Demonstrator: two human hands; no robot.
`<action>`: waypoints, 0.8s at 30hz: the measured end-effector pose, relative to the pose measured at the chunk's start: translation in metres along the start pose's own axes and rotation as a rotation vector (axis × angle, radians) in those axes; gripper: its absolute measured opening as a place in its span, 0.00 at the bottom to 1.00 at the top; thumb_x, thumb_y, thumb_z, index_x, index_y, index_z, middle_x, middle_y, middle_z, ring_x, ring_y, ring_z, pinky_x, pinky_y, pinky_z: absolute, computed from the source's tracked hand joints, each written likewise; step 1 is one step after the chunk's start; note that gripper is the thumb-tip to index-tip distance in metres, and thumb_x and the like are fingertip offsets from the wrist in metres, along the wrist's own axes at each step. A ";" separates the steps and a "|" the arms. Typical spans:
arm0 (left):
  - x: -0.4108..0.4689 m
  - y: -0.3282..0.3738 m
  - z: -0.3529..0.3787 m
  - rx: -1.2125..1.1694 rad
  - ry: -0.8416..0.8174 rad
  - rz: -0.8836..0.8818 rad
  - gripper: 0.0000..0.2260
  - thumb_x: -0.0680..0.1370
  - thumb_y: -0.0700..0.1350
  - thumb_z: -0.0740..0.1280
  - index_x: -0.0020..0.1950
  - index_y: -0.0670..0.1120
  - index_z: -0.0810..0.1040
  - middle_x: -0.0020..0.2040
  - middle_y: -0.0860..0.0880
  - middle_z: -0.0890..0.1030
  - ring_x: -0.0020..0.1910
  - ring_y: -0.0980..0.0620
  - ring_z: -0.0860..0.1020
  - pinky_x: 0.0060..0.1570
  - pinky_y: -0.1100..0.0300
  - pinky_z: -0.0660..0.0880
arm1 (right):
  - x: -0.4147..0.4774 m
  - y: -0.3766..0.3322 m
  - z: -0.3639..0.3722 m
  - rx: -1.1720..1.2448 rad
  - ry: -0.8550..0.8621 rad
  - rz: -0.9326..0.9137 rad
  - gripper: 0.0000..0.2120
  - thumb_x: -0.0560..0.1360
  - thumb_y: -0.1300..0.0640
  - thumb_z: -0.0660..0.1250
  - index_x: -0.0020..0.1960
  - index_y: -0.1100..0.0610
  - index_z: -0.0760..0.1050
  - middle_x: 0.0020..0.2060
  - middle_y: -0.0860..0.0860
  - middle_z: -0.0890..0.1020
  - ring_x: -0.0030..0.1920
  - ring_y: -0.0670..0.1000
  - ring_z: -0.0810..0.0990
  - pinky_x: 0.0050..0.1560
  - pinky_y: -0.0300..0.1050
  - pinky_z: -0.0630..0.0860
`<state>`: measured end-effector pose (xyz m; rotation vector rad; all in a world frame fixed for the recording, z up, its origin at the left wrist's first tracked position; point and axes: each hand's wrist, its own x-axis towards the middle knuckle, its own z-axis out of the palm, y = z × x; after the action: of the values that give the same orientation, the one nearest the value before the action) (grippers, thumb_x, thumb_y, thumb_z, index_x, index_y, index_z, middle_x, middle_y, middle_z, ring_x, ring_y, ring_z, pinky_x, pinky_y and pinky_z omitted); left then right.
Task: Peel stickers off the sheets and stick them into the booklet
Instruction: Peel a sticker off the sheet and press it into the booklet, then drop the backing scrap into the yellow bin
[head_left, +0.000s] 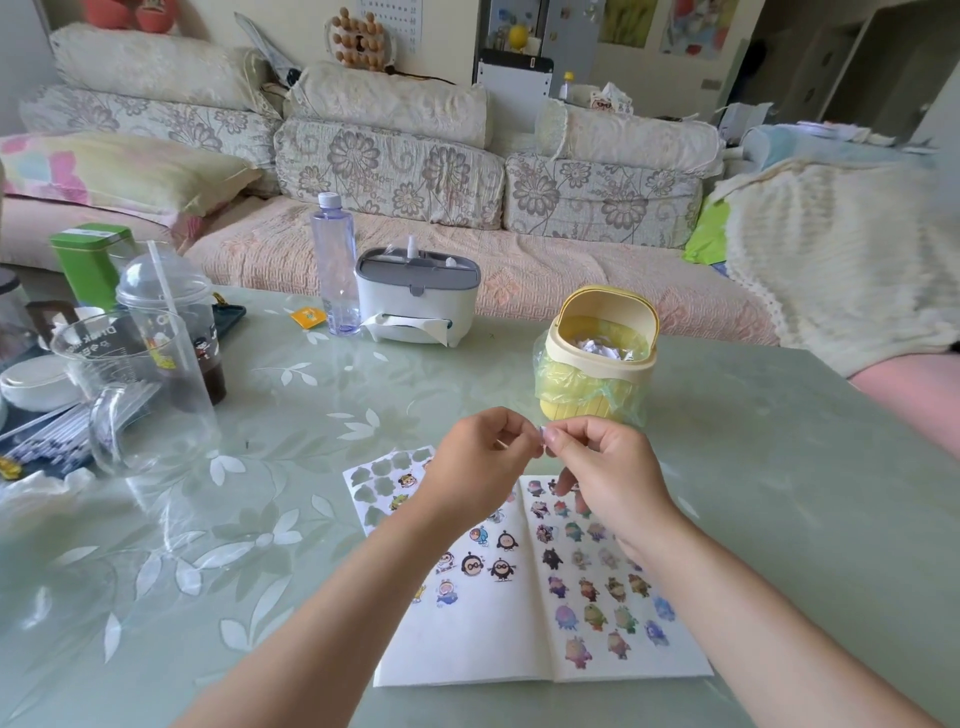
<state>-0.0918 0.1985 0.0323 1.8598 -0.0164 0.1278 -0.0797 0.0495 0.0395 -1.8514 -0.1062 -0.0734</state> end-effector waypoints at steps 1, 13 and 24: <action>0.002 0.000 0.000 0.013 0.005 -0.001 0.06 0.79 0.48 0.66 0.43 0.49 0.80 0.41 0.53 0.84 0.30 0.54 0.77 0.26 0.63 0.69 | 0.001 0.000 0.000 0.004 0.009 0.013 0.05 0.78 0.56 0.71 0.44 0.52 0.84 0.36 0.46 0.84 0.28 0.48 0.78 0.25 0.38 0.70; 0.025 -0.011 -0.020 0.008 0.138 -0.019 0.07 0.80 0.46 0.61 0.45 0.47 0.76 0.37 0.53 0.83 0.32 0.52 0.75 0.26 0.64 0.68 | 0.070 -0.014 -0.016 -0.119 0.328 -0.052 0.06 0.76 0.57 0.70 0.41 0.50 0.82 0.38 0.47 0.87 0.24 0.50 0.79 0.26 0.40 0.70; 0.029 -0.017 -0.023 0.026 0.154 0.024 0.07 0.80 0.47 0.62 0.44 0.50 0.76 0.37 0.56 0.83 0.36 0.49 0.81 0.30 0.61 0.72 | 0.129 -0.027 -0.021 -0.610 0.390 -0.142 0.08 0.74 0.53 0.71 0.52 0.46 0.84 0.50 0.42 0.85 0.52 0.47 0.82 0.54 0.44 0.77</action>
<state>-0.0637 0.2272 0.0256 1.8712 0.0690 0.2886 0.0457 0.0411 0.0851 -2.3940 0.0671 -0.6210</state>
